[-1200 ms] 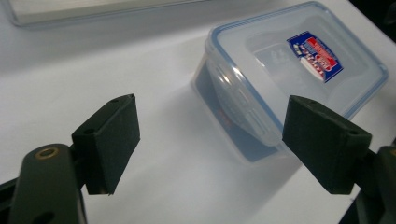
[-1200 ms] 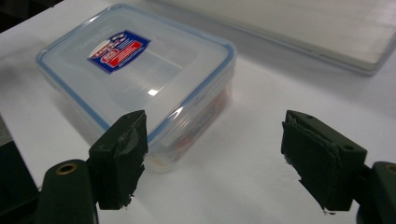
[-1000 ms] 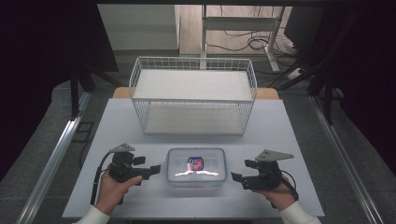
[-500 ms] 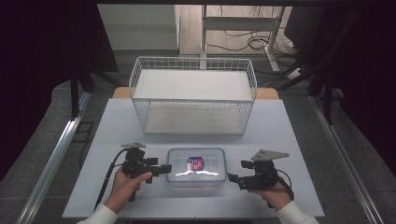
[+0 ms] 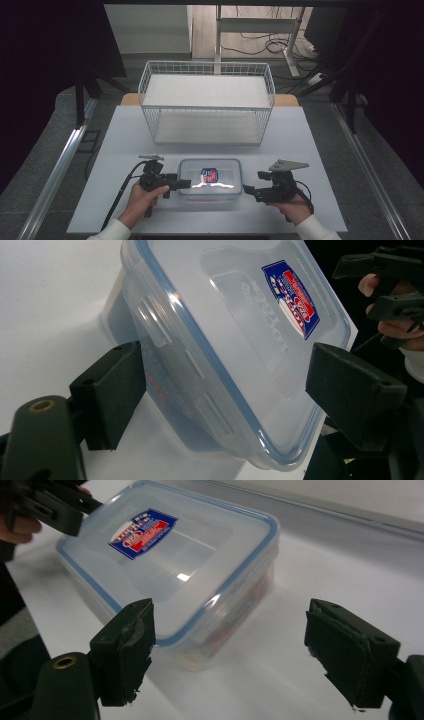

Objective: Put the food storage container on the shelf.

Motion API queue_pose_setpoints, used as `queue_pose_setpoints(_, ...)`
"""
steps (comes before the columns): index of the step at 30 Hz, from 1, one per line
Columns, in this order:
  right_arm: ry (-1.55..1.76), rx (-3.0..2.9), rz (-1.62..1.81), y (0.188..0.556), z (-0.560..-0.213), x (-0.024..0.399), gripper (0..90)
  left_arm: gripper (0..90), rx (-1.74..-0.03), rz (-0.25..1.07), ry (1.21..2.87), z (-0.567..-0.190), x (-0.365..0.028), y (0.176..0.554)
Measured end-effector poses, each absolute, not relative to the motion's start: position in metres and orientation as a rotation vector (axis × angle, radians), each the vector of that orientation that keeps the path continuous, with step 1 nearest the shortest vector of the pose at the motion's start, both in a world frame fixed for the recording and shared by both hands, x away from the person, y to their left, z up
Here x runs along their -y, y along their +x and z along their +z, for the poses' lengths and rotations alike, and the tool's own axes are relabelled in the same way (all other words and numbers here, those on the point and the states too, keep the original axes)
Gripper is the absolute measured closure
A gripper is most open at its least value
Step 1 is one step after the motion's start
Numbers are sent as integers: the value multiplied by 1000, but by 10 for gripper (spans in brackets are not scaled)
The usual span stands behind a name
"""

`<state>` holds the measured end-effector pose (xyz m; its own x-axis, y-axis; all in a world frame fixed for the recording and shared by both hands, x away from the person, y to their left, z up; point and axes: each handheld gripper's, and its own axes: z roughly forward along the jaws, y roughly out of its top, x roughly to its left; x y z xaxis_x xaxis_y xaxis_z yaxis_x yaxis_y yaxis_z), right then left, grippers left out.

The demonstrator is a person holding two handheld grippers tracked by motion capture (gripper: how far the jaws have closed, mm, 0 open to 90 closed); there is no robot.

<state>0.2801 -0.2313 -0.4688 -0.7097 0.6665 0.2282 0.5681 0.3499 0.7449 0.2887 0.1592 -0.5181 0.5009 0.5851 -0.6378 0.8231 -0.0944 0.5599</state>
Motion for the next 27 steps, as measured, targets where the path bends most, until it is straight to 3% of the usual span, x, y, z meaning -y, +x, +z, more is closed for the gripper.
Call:
queue_pose_setpoints(20, 1459, -2621, 1428, 320, -501, 198, 145, 241, -1198, -343, 1772, -521, -160, 292)
queue_pose_setpoints(27, 1525, -2631, 1448, 322, -502, 199, 200, 245, -1203, -344, 1770, -521, -160, 292)
